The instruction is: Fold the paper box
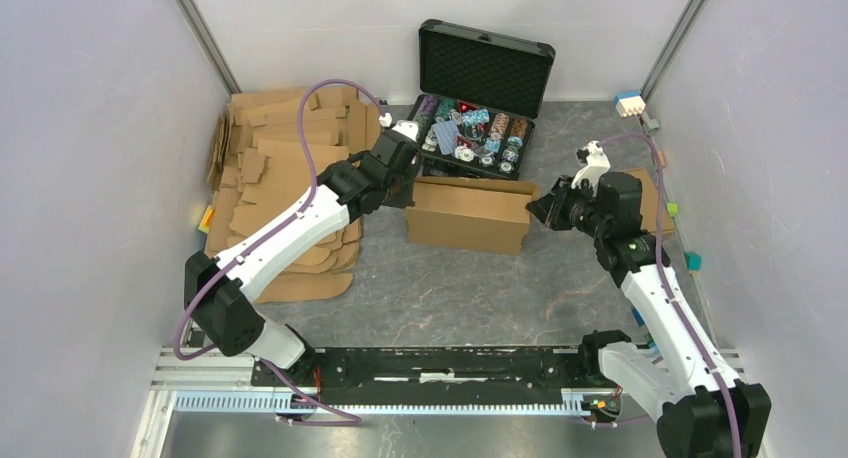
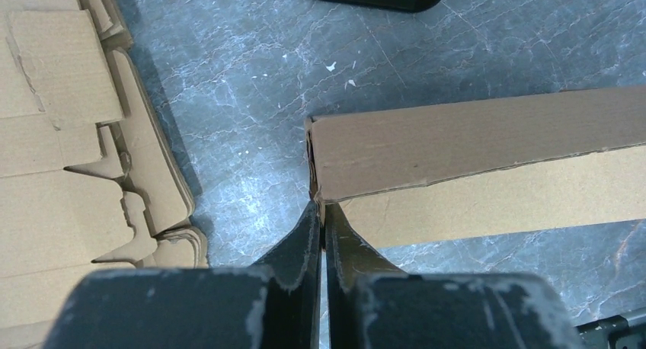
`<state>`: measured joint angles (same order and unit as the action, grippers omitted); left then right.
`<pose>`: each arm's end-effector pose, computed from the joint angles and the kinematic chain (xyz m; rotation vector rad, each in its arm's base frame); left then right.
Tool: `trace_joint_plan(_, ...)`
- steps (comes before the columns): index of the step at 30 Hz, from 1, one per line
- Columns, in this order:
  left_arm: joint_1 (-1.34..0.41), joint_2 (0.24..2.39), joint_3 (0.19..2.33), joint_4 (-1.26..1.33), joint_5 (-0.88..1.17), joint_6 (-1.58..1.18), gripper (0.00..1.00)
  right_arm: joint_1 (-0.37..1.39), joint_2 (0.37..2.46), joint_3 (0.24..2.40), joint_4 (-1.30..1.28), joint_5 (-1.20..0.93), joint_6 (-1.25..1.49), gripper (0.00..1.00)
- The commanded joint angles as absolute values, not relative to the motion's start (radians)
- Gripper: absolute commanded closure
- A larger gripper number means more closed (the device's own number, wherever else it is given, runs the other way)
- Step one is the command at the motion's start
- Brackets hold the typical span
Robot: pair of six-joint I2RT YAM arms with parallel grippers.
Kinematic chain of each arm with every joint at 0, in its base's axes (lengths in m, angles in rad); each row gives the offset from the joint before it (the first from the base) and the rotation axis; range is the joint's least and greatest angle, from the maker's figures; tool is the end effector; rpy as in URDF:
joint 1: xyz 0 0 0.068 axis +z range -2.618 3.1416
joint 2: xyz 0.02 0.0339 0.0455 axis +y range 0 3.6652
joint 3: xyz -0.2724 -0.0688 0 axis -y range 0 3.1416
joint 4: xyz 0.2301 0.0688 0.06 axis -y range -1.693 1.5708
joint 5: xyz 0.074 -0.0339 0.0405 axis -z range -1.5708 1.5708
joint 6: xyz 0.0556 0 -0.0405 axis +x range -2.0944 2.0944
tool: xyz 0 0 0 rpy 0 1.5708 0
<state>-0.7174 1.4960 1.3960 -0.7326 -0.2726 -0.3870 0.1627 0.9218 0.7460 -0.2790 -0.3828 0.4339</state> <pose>0.2513 -0.1994 0.3275 0.2657 2.3582 -0.2042 0.1991 0.0537 0.2942 0.0316 2.0745 0.7593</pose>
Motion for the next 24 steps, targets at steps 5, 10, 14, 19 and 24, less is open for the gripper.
trace_joint_plan(5, -0.756, 1.507, 1.422, -0.752, -0.254, -0.377, 0.98, 0.23, 0.886, 0.679, -0.22, -0.311, 0.523, 0.84)
trace_joint_plan(10, -0.761, 1.508, 1.422, -0.752, -0.259, -0.379, 0.98, 0.287, 0.876, 0.65, -0.205, -0.215, 0.539, 0.92)
trace_joint_plan(14, -0.762, 1.509, 1.42, -0.752, -0.261, -0.38, 0.98, 0.335, 0.886, 0.642, -0.223, -0.138, 0.526, 0.94)
trace_joint_plan(19, -0.764, 1.51, 1.42, -0.752, -0.265, -0.38, 0.98, 0.371, 0.887, 0.703, -0.25, -0.103, 0.508, 0.67)
trace_joint_plan(24, -0.764, 1.511, 1.426, -0.761, -0.277, -0.38, 0.98, 0.373, 0.886, 0.809, -0.322, -0.05, 0.459, 0.61)
